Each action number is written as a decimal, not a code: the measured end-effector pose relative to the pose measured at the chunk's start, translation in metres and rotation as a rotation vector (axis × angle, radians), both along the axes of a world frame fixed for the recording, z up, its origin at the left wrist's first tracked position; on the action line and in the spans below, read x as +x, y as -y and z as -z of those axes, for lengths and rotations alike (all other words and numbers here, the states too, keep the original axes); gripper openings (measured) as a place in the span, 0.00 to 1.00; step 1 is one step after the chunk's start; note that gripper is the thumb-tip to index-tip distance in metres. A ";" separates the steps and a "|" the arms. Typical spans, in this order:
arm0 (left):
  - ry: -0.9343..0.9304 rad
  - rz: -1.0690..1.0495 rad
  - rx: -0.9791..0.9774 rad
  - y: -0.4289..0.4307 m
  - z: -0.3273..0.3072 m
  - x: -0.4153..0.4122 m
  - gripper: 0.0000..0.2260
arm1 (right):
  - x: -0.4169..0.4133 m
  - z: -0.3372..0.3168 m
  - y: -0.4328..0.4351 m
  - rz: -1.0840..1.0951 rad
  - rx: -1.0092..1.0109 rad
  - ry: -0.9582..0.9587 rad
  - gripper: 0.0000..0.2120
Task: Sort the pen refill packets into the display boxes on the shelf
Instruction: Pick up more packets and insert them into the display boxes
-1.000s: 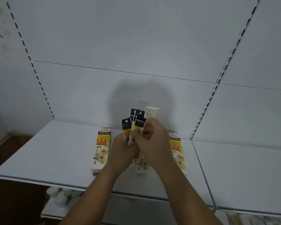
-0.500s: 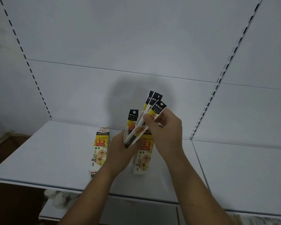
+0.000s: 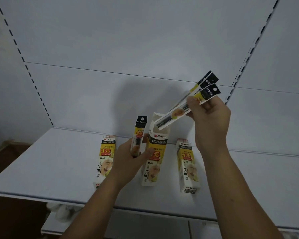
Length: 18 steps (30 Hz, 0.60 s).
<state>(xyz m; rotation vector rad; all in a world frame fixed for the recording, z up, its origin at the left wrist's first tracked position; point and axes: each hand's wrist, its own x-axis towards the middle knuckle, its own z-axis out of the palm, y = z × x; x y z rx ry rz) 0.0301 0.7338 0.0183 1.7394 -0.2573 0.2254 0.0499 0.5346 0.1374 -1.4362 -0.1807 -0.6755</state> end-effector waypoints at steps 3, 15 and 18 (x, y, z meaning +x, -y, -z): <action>-0.016 0.002 -0.025 -0.002 0.001 0.000 0.16 | 0.001 0.002 0.000 0.004 -0.032 -0.004 0.03; -0.064 0.049 -0.103 -0.004 -0.003 -0.006 0.18 | 0.000 0.006 0.006 0.021 0.003 -0.034 0.06; -0.065 0.067 -0.089 -0.004 -0.003 -0.007 0.19 | -0.001 0.007 0.004 0.033 -0.076 -0.026 0.03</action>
